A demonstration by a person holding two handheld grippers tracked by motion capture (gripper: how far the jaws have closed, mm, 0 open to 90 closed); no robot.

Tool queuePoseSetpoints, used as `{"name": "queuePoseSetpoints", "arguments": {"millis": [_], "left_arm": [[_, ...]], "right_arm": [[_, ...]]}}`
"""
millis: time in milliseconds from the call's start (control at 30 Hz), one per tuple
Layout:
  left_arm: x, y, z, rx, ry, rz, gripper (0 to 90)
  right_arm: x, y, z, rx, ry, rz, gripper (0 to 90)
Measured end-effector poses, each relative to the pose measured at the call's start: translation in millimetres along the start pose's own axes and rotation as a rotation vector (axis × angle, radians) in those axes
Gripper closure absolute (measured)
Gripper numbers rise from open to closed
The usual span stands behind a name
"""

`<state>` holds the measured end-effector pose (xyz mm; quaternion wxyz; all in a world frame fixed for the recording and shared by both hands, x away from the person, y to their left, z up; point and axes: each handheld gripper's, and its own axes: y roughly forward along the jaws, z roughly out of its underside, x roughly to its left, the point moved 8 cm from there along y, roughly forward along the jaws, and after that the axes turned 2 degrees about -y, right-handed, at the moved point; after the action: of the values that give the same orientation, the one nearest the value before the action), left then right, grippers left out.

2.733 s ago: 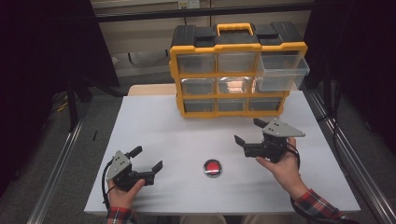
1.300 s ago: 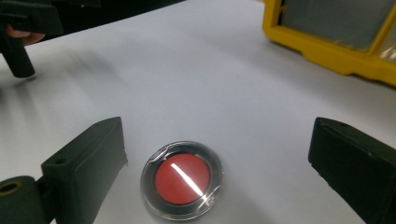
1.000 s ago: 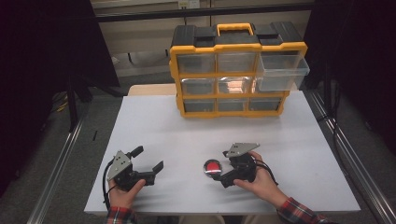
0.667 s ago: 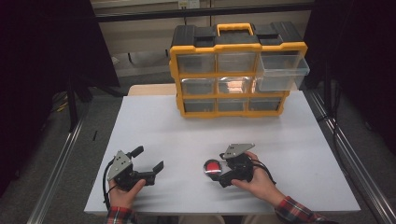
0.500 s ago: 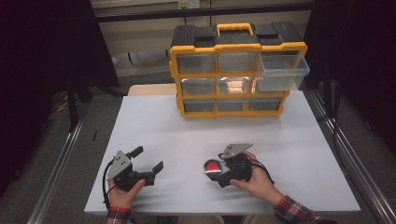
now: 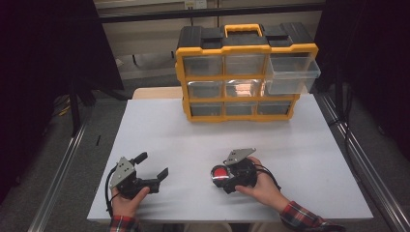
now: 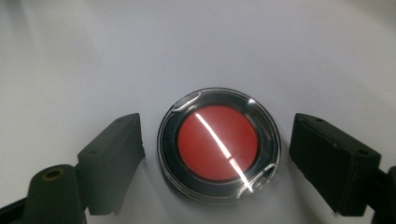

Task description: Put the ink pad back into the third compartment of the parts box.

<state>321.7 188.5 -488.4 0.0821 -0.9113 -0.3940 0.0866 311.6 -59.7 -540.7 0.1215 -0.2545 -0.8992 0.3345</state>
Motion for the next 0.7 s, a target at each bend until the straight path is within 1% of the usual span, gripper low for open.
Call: {"name": "queuePoseSetpoints", "arguments": {"millis": [33,67,100,167,200,233,333,633,700], "left_arm": [[0.2,-0.1,0.1,0.002,-0.001,-0.001,2.3],[-0.3,0.6,-0.3,-0.006,-0.010,-0.001,2.3],[-0.3,0.6,-0.3,-0.006,-0.010,-0.001,2.3],[-0.4,0.6,-0.2,-0.005,-0.010,-0.002,2.3],[0.3,-0.1,0.4,0.003,0.001,-0.002,2.3],[-0.3,0.1,-0.1,-0.005,-0.009,-0.003,2.3],[1.1,-1.2,0.8,0.003,-0.009,-0.015,2.3],[0.9,-1.5,0.5,-0.001,-0.010,-0.014,2.3],[0.7,-1.6,0.4,0.000,-0.011,-0.015,2.3]], "right_arm": [[0.0,0.0,0.0,0.000,0.000,0.000,19.1],[0.0,0.3,0.0,0.000,-0.002,0.001,19.1],[-0.9,1.0,0.6,0.004,-0.022,-0.001,19.1],[-0.8,1.8,1.2,0.009,-0.026,-0.003,19.0],[-0.7,2.3,1.2,0.009,-0.030,-0.001,19.0],[-1.0,2.6,1.0,0.011,-0.037,0.004,19.0],[-0.9,2.8,0.9,0.012,-0.043,0.002,19.6],[-0.3,2.8,1.5,0.014,-0.052,0.007,20.5],[0.2,2.7,1.6,0.014,-0.046,0.009,20.9]]}}
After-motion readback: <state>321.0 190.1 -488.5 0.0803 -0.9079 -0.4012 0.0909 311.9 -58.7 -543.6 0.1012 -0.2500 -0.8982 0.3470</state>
